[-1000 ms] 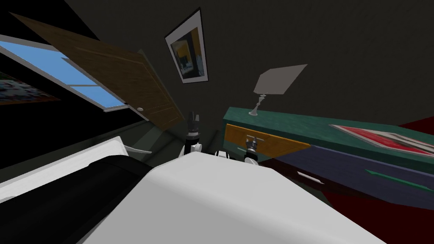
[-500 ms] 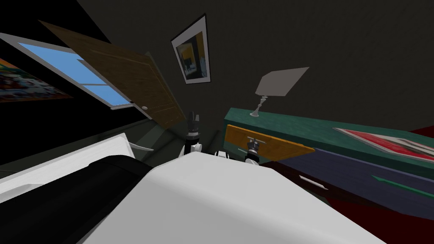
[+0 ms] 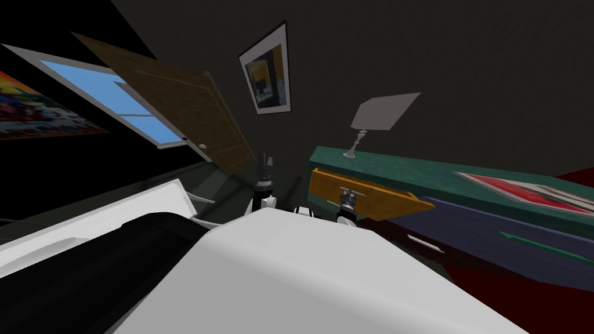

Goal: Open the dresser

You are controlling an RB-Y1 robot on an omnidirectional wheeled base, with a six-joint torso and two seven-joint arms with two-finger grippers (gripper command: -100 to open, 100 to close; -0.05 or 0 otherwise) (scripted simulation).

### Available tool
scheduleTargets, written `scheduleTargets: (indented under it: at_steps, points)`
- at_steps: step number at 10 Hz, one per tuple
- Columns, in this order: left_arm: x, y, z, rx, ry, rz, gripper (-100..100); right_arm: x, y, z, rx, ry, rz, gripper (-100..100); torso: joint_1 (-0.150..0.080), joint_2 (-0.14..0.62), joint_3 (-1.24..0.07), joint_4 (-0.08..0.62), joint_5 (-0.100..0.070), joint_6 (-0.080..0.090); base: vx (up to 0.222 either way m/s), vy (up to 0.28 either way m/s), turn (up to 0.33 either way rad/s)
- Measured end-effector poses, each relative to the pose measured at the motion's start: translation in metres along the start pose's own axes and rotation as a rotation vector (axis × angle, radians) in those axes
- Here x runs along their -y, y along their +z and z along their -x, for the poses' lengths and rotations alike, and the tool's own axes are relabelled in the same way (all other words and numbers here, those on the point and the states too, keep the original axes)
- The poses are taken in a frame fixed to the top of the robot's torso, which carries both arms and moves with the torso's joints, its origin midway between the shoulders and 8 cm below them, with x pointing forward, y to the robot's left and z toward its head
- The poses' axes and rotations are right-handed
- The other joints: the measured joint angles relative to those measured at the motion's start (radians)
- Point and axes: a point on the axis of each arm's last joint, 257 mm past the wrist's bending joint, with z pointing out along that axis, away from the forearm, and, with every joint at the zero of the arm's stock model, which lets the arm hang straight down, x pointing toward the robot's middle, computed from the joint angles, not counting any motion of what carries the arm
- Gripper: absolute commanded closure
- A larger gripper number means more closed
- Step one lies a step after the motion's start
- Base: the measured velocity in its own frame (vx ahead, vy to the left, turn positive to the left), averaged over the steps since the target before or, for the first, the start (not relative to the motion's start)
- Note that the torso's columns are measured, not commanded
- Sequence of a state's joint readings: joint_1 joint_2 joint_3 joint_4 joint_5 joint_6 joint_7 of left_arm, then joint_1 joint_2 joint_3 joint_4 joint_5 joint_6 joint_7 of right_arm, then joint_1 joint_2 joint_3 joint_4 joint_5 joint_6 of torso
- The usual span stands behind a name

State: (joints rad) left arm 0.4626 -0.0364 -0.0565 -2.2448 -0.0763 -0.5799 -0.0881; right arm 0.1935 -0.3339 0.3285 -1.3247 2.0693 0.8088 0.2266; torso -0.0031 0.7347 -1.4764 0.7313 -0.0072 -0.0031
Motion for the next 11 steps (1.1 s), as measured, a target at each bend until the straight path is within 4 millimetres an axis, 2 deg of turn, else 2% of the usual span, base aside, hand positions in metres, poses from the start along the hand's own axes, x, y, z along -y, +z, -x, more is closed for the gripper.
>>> scheduleTargets:
  at_steps: [2, 5, 8, 9, 11]
  points:
    - [0.0, 0.0, 0.0, 0.0, 0.0, 0.0, 0, -0.004, 0.002, -0.002, -0.002, -0.003, 0.023, 100, -0.002, -0.007, -0.004, -0.001, 0.0, 0.0, -0.081, 0.037, -0.021]
    - [0.0, 0.0, 0.0, 0.0, 0.0, 0.0, 0, -0.001, 0.004, 0.003, 0.006, -0.002, 0.016, 100, -0.001, 0.001, 0.0, 0.001, 0.001, 0.002, -0.135, 0.029, -0.027]
    - [0.0, 0.0, 0.0, 0.0, 0.0, 0.0, 0, -0.006, -0.002, 0.006, 0.013, 0.0, 0.032, 100, -0.002, -0.003, -0.002, -0.001, 0.0, 0.002, -0.154, 0.04, -0.024]
    - [0.0, 0.0, 0.0, 0.0, 0.0, 0.0, 0, -0.007, -0.003, 0.006, 0.014, -0.002, 0.036, -100, -0.003, -0.009, -0.006, 0.001, 0.003, 0.002, -0.061, 0.048, -0.094]
    - [0.0, 0.0, 0.0, 0.0, 0.0, 0.0, 0, 0.002, 0.014, 0.007, 0.021, -0.004, 0.042, -100, 0.004, -0.002, -0.003, 0.006, 0.008, 0.003, -0.046, 0.079, -0.083]
